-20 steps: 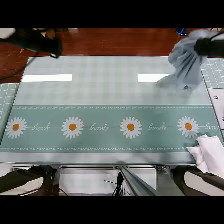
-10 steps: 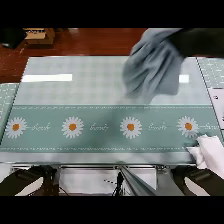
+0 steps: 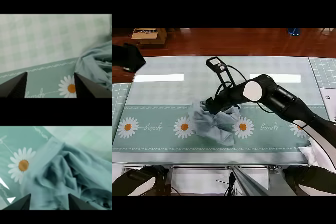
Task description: Fold the shirts.
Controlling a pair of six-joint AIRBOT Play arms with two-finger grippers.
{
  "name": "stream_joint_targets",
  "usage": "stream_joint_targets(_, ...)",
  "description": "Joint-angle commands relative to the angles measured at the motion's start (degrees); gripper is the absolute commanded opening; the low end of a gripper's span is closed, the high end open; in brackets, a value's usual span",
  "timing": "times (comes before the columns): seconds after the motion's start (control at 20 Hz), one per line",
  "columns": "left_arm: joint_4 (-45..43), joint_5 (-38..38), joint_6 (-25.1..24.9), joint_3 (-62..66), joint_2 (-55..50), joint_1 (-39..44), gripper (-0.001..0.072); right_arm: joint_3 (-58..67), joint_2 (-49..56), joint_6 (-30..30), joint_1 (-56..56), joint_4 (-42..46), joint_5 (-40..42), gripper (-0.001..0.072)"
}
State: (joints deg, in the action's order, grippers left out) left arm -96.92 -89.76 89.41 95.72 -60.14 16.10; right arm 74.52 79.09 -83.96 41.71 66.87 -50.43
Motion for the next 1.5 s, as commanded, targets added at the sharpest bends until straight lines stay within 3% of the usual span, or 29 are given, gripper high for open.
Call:
stream_joint_targets(0.0,7.96,1.75,0.07,-7.48,0.04,0.0,0.0712,-0.31,-2.36,1.27,-4.31,5.95,-6.29,0.0552)
stream_joint_targets(0.2,15.54,10.23,0.02,-22.45,0.04,-0.09,0.0712,-0.31,-11.17,1.27,-21.9,15.76,-9.79,0.0553)
stream_joint_targets(0.5,30.8,22.86,-1.75,-42.8,-0.68,-2.84,0.0712,-0.37,-9.73,6.19,-48.37,2.56,-10.86,0.0552)
stream_joint_targets(0.7,40.33,28.33,-6.67,-43.58,-6.71,-2.49,0.0712,-0.37,-4.13,8.66,-53.57,-4.57,-14.93,0.0552)
stream_joint_targets(0.95,44.44,29.33,-7.93,-41.68,-13.55,0.22,0.0707,-0.37,0.39,10.01,-51.3,-5.53,-16.04,0.0552)
stream_joint_targets(1.0,44.3,28.81,-7.91,-41.7,-14.16,0.39,0.0523,-0.37,0.94,9.99,-50.69,-5.53,-15.76,0.0552)
stream_joint_targets(1.05,43.98,28.17,-7.91,-41.7,-14.29,0.24,0.0195,-0.37,1.53,9.97,-50.05,-5.55,-15.52,0.0552)
stream_joint_targets(1.1,43.85,27.41,-7.91,-41.7,-14.19,-0.13,0.0066,-0.37,2.23,9.94,-49.33,-5.75,-15.12,0.0552)
stream_joint_targets(1.2,43.78,25.44,-8.0,-41.7,-13.77,-1.49,0.0021,-0.37,4.26,9.99,-47.91,-7.58,-14.03,0.0552)
stream_joint_targets(1.45,43.47,21.7,-9.25,-41.7,-10.71,-5.51,0.0019,-0.37,12.52,11.5,-43.85,-20.2,-6.12,0.0552)
